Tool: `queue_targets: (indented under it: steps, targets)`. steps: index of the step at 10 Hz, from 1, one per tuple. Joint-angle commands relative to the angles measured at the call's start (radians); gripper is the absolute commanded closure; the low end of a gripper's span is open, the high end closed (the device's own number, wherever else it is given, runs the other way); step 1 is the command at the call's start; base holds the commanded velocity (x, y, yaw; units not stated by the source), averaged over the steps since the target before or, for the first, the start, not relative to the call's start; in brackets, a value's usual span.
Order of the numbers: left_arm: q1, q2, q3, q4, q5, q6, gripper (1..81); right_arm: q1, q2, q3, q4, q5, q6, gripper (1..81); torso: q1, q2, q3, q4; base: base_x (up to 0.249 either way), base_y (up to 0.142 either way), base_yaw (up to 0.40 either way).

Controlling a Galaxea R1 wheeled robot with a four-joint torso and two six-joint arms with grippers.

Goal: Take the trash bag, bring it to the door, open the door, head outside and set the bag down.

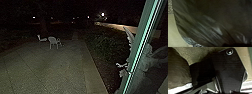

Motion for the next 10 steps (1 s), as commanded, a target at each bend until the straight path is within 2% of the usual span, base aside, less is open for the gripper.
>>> queue_targets:
  steps: [1, 10]
  targets:
    - [-0.057, -0.003, 0.000, -0.005, 0.055, 0.002, 81.1, 0.048, 0.007, 0.007, 0.002, -0.046, -0.003, 1.0, 0.000, 0.000, 0.000, 0.000, 0.079, 0.000, 0.000]
    - [-0.057, -0.003, 0.000, -0.005, 0.055, 0.002, 81.1, 0.048, 0.007, 0.004, 0.002, -0.046, -0.003, 1.0, 0.001, 0.001, 0.000, 0.000, 0.080, 0.000, 0.000]
